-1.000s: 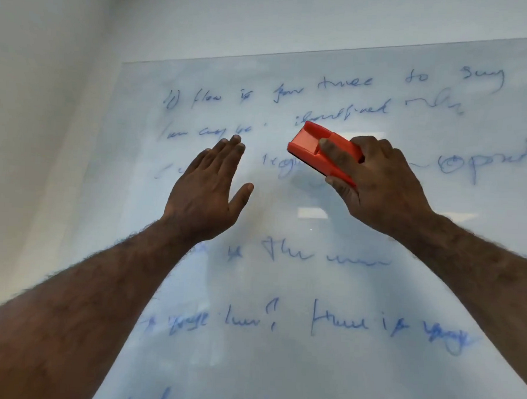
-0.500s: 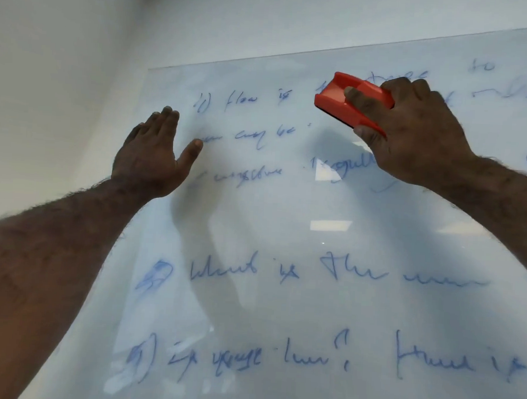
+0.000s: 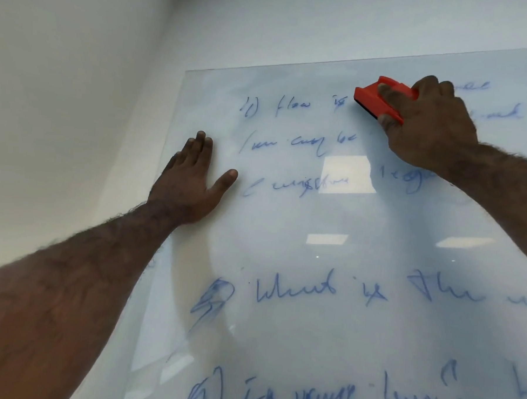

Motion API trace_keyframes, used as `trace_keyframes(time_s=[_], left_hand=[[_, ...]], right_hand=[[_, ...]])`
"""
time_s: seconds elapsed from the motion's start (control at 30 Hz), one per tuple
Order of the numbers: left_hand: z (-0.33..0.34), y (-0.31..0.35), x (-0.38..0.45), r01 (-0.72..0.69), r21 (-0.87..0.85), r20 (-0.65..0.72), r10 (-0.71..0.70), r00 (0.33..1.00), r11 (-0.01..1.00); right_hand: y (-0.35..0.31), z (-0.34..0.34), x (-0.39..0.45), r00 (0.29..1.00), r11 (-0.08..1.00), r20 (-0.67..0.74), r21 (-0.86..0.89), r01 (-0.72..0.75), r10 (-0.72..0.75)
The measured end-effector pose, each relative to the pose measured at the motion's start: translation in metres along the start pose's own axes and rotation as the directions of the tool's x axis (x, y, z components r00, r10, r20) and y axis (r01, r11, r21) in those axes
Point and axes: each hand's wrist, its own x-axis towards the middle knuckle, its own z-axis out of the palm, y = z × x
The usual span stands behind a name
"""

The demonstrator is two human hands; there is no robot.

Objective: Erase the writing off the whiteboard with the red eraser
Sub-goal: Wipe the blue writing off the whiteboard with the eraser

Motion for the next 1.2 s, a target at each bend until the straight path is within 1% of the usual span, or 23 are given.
trace_keyframes(time_s=[0.1, 0.17, 0.37, 0.47, 0.6, 0.73, 0.93, 1.1, 1.2], left_hand=[[0.004, -0.002, -0.001, -0.025, -0.013, -0.059, 0.025, 0.998, 1.000], [0.007, -0.005, 0.000, -0.028, -0.020, -0.082, 0.027, 0.996, 0.999], [0.014, -0.008, 0.001, -0.037, -0.016, -0.106, 0.035, 0.994, 0.999], [0.015, -0.009, 0.001, -0.039, -0.012, -0.116, 0.037, 0.993, 0.999], [0.016, -0.012, 0.000, -0.038, 0.001, -0.128, 0.038, 0.991, 0.999], [0.015, -0.014, 0.000, -0.037, 0.002, -0.125, 0.037, 0.992, 0.999], [0.016, -0.016, 0.001, -0.041, 0.015, -0.140, 0.043, 0.989, 0.999], [0.014, -0.017, 0.001, -0.040, 0.021, -0.137, 0.042, 0.990, 0.999], [0.013, -0.019, -0.002, -0.039, 0.029, -0.129, 0.042, 0.991, 0.999]], right_hand=[[-0.019, 0.010, 0.011, 1.000, 1.000, 0.000, -0.006, 0.010, -0.010], [-0.034, 0.018, 0.017, 1.000, 0.999, -0.003, 0.026, -0.022, 0.022], [-0.081, 0.037, 0.028, 0.990, 0.989, -0.060, 0.087, -0.121, 0.126], [-0.106, 0.039, 0.034, 0.988, 0.985, -0.069, 0.106, -0.134, 0.142], [-0.136, 0.043, 0.041, 0.991, 0.984, -0.092, 0.158, -0.082, 0.098], [-0.165, 0.048, 0.050, 0.994, 0.985, -0.086, 0.167, -0.046, 0.061], [-0.206, 0.052, 0.052, 0.992, 0.969, -0.090, 0.222, 0.107, -0.089], [-0.209, 0.051, 0.047, 0.971, 0.947, -0.073, 0.216, 0.238, -0.227], [-0.188, 0.047, 0.050, 0.970, 0.942, -0.016, 0.237, 0.238, -0.242]])
